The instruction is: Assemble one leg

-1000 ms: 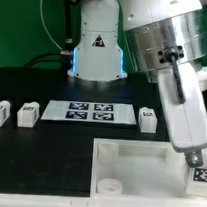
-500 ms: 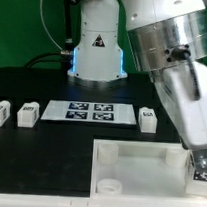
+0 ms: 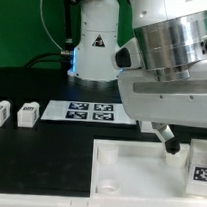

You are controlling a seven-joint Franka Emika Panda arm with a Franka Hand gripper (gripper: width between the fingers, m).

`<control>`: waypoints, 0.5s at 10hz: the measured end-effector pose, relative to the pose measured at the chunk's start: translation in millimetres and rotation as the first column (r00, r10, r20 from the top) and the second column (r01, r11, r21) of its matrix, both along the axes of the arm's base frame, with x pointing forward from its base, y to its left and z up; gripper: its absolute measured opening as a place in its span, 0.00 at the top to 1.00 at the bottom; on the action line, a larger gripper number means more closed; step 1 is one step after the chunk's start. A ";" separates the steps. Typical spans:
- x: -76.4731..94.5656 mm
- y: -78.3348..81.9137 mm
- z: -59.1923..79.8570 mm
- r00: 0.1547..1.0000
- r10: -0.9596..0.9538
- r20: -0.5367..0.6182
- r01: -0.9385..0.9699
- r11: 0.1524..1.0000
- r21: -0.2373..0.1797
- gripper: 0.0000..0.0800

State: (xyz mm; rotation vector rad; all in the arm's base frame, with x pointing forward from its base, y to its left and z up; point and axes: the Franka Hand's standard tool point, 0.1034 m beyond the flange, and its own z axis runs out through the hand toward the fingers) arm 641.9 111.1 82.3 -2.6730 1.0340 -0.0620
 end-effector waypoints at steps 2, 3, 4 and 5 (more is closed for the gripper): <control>-2.2 9.2 0.6 0.950 0.309 0.037 -0.305 0.949 -0.083 0.19; -3.5 8.4 -2.7 0.909 0.415 0.048 -0.408 0.907 -0.108 0.19; -5.2 8.3 -8.1 0.879 0.474 0.050 -0.466 0.876 -0.121 0.19; -5.2 7.9 -8.5 0.865 0.499 0.053 -0.490 0.863 -0.126 0.19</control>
Offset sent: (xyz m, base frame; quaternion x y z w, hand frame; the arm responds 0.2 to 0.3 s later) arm -0.0030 0.0024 -0.0163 -0.0116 0.0092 -0.2148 0.9765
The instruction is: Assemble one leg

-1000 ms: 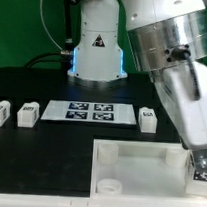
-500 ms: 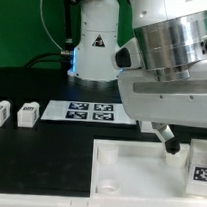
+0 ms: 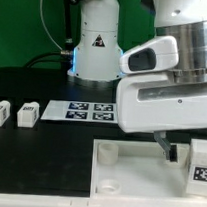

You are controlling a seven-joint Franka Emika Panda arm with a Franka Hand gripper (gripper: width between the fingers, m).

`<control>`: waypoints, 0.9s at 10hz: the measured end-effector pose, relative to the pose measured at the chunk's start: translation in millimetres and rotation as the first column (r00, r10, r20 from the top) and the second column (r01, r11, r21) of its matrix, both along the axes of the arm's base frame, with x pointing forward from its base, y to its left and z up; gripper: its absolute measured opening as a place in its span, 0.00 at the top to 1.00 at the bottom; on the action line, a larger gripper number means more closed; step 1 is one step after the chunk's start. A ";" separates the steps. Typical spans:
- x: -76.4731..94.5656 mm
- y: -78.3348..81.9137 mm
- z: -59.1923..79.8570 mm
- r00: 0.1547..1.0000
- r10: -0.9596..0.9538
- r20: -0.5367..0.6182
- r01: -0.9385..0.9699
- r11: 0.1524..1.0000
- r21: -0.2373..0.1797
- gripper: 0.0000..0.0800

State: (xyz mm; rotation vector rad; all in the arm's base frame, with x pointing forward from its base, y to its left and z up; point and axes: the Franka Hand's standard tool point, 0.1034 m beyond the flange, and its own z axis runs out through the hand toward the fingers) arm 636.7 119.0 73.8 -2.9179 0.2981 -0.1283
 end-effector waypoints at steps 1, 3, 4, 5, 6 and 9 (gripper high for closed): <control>-0.2 0.3 -0.2 0.999 -0.051 -0.011 0.051 0.999 0.006 0.34; -0.8 -0.3 -1.0 0.987 -0.157 -0.035 0.157 0.987 0.016 0.52; -2.1 -5.0 -3.0 0.963 -0.263 -0.060 0.265 0.964 0.016 0.62; -2.6 -4.6 -3.4 0.940 -0.332 -0.077 0.335 0.942 0.019 0.62; -2.6 -4.3 -3.6 0.894 -0.437 -0.099 0.441 0.897 0.025 0.62; -5.9 -3.0 -6.5 0.575 -0.797 -0.185 0.817 0.569 0.090 0.62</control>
Offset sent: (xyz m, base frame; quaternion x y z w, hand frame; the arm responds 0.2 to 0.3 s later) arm 0.0000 0.0000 0.0000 0.0000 0.0000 0.2667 0.9638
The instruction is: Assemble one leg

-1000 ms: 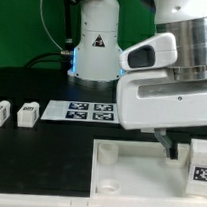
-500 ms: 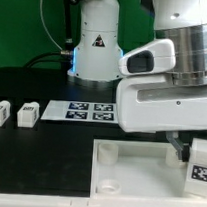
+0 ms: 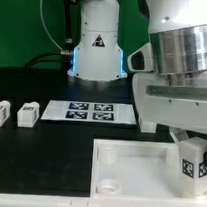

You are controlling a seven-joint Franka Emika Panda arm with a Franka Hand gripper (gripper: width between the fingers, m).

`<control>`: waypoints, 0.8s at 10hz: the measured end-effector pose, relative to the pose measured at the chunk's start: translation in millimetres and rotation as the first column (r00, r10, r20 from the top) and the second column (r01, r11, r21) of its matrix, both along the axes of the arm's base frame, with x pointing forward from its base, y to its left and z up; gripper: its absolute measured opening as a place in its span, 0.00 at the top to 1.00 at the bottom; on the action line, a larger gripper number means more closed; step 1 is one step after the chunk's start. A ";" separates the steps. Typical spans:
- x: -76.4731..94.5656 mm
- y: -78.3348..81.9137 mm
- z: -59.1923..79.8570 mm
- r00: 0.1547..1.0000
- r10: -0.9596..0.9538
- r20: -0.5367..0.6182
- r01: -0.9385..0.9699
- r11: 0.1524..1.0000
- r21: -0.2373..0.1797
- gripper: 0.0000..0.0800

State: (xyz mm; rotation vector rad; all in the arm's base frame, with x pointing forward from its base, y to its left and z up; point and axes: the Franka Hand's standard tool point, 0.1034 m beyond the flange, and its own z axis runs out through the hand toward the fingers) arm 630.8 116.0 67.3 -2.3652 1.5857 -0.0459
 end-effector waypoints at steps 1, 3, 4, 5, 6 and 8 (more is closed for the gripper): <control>0.0 0.2 -0.5 0.988 -0.154 -0.029 0.156 0.986 0.058 0.62; 1.7 -0.4 0.3 0.937 -0.337 -0.088 0.345 0.932 0.110 0.62; 2.4 -0.9 0.4 0.922 -0.373 -0.101 0.383 0.917 0.113 0.62; 1.8 -0.7 -0.2 0.940 -0.331 -0.086 0.339 0.934 0.108 0.56; 1.8 -0.7 -0.2 0.939 -0.332 -0.086 0.340 0.934 0.108 0.39; 2.6 3.0 2.5 0.996 -0.085 -0.024 0.087 0.995 0.050 0.23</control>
Offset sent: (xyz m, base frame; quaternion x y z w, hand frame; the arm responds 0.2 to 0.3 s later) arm 0.0156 -0.0043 0.0065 0.0051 -0.0065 0.2434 0.9699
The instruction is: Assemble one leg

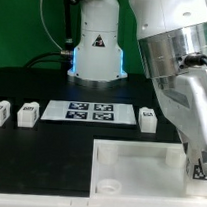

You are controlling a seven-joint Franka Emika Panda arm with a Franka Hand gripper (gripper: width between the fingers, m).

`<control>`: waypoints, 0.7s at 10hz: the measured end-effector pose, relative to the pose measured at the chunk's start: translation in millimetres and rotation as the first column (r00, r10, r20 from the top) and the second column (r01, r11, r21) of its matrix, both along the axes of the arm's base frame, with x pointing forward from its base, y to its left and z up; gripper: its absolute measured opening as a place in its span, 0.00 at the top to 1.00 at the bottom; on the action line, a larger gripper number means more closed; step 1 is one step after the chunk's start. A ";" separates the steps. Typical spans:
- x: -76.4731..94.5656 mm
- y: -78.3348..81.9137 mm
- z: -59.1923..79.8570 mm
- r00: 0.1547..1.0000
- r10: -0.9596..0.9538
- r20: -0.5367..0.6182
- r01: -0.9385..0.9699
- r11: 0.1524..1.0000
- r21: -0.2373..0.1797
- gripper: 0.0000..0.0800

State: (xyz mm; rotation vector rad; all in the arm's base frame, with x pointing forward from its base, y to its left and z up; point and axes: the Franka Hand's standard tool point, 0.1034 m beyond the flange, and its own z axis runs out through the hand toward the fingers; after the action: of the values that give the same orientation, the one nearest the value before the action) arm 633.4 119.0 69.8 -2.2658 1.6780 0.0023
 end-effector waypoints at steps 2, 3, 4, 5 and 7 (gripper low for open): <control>0.4 8.4 4.6 0.920 0.391 0.027 -0.387 0.917 -0.098 0.20; -0.3 6.8 3.4 0.875 0.482 0.041 -0.475 0.872 -0.121 0.19; -0.4 6.6 3.2 0.832 0.553 0.052 -0.542 0.828 -0.140 0.19; 0.3 5.1 3.8 0.759 0.649 0.055 -0.632 0.755 -0.176 0.19; 8.0 -4.0 7.3 0.507 0.861 0.023 -0.821 0.491 -0.292 0.19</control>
Offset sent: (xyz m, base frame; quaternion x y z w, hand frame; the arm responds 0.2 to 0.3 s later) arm 0.0000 0.0000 0.0000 0.0000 0.0000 -0.2667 0.9638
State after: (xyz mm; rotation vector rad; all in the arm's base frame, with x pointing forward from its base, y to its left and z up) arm 641.4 115.0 77.1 -2.9421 0.3077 -0.1755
